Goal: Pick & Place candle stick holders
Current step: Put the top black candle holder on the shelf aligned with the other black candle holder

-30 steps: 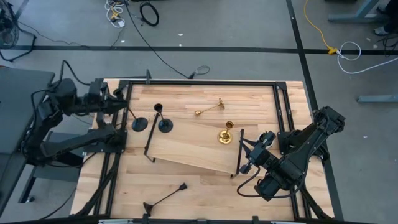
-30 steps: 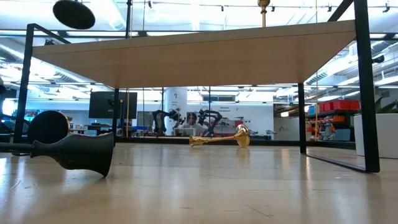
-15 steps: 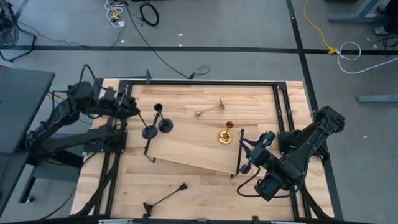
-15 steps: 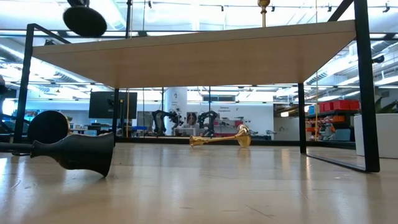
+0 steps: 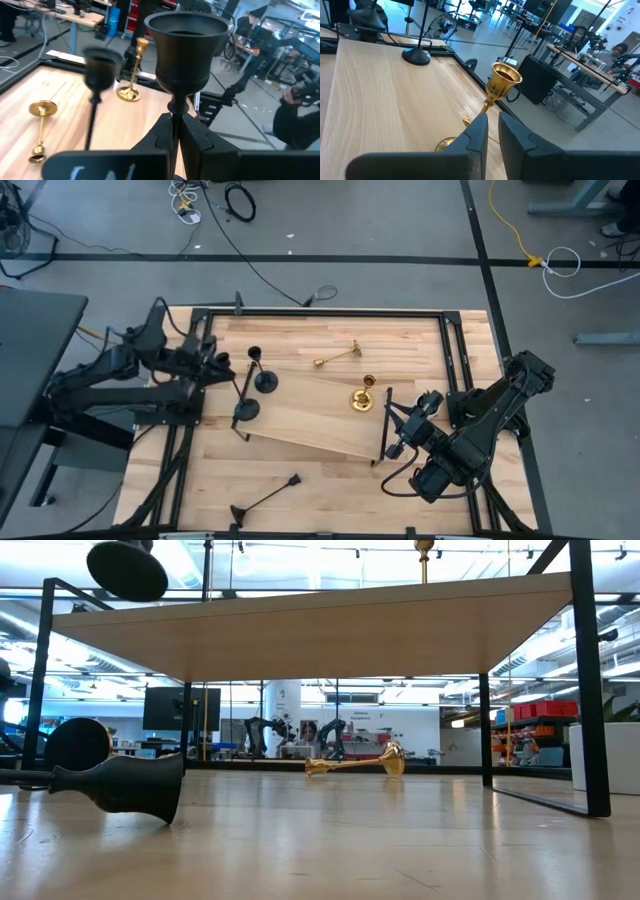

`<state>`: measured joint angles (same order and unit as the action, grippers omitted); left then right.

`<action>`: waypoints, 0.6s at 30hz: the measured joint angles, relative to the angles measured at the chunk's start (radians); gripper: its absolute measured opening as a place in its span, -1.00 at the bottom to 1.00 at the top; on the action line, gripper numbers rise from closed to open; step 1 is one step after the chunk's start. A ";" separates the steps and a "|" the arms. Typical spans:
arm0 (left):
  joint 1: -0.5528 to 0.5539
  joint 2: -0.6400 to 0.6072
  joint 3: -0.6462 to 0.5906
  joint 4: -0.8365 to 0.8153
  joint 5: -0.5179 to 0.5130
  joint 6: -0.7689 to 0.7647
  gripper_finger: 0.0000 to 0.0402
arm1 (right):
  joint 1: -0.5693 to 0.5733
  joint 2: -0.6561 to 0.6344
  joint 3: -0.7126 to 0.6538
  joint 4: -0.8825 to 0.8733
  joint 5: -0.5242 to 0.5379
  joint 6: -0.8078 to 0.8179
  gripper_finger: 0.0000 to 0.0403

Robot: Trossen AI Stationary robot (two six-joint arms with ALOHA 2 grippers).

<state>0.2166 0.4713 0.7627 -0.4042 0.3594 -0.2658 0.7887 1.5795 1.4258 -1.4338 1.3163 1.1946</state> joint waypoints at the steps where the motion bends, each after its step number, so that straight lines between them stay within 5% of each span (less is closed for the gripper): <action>1: -0.017 0.000 -0.014 0.015 -0.019 0.003 -0.93 | 0.000 0.000 0.000 0.000 0.000 0.000 -0.76; 18: -0.247 0.128 -0.087 0.125 -0.318 0.110 -0.93 | 0.000 0.000 0.000 -0.001 -0.007 -0.003 -0.76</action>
<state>-0.0304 0.5990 0.6754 -0.2787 0.0416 -0.1560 0.7887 1.5795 1.4258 -1.4349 1.3090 1.1917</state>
